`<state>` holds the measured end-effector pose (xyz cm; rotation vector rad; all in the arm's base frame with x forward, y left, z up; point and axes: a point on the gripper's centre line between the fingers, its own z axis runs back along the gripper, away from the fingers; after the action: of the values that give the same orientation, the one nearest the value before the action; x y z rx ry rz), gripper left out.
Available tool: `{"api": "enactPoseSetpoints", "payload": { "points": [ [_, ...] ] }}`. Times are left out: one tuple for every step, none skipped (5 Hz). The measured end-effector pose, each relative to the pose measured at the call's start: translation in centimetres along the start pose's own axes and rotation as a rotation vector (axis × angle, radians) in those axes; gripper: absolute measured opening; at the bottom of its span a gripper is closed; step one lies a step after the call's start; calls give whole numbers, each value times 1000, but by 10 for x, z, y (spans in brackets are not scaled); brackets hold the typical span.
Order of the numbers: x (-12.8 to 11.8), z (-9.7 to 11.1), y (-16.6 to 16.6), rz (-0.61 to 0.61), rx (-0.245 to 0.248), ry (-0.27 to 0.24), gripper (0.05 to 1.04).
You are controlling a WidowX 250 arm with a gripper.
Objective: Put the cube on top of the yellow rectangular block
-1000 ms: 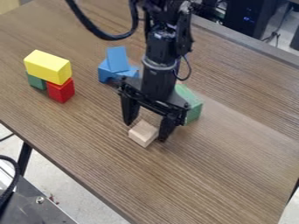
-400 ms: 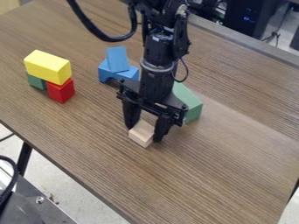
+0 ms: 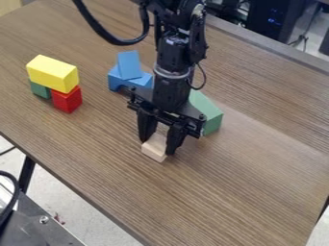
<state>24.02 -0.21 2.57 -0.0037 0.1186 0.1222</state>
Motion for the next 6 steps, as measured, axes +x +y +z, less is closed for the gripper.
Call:
{"api": "enactPoseSetpoints", "payload": {
  "points": [
    [-6,31,2,3,-1,-63,552],
    [-15,73,5,5,-15,-142,552],
    [-17,98,18,50,-26,-205,551],
    [-14,108,34,93,-46,-221,552],
    [-8,119,61,170,-39,-264,552],
    [-2,127,83,252,-41,-288,552]
  ]
}}
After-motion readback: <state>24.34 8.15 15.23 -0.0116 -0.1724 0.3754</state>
